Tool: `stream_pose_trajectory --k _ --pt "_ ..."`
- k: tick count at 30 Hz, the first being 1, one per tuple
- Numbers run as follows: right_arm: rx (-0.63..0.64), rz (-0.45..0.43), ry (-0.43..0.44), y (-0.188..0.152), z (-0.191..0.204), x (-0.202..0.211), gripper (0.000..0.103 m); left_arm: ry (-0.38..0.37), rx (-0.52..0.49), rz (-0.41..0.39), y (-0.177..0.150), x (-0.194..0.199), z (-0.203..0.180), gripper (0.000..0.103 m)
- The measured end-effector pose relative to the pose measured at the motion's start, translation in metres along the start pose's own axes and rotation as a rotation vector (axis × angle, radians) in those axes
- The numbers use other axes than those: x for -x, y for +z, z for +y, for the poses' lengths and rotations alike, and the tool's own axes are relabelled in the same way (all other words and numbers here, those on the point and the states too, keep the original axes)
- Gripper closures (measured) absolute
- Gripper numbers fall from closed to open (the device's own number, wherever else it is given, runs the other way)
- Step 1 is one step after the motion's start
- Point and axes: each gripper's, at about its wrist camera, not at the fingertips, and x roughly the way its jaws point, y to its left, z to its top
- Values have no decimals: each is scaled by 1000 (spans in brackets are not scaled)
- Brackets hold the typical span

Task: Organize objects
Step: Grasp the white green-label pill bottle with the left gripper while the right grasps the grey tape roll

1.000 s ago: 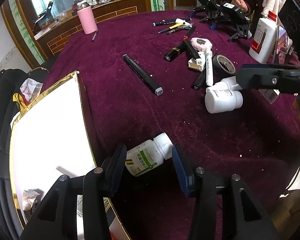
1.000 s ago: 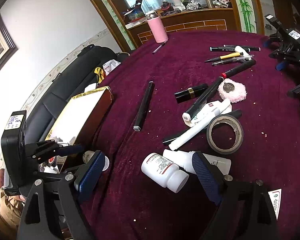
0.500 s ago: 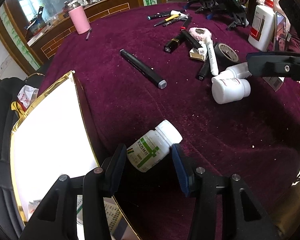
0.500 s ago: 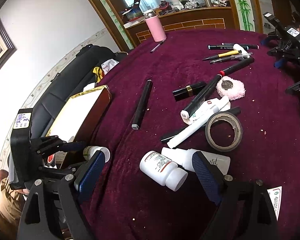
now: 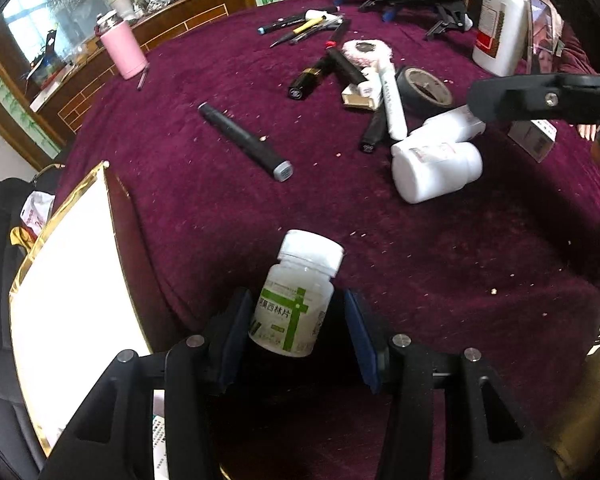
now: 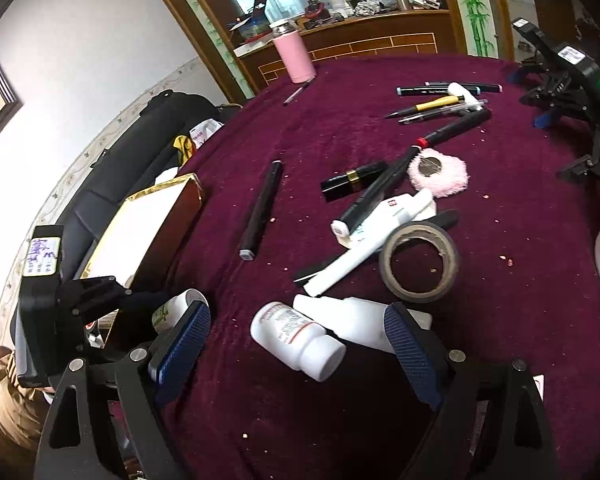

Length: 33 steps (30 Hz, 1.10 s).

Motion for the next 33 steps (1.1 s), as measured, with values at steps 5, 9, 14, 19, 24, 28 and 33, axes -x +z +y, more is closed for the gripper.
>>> stream_pose_trajectory --k 5,9,14,19,24,28,33 --pt "-16 -2 7 -1 -4 0 11 1 37 13 5 2 -2 56" --pt "-15 1 17 -1 -3 -3 11 26 66 27 7 0 -9 56" --pt "-5 -2 18 0 -4 -1 11 24 90 41 10 -6 -17 56" --pt "-29 -28 -21 4 -21 14 11 13 158 51 19 -17 -14 57" --pt "-59 -40 -73 8 -41 25 11 17 208 41 19 -19 -11 70" --pt "-81 -24 -114 12 -54 18 19 -27 261 23 12 -15 -9 70" --pt "-109 27 -134 18 -63 -8 23 -49 286 18 5 -13 -10 70"
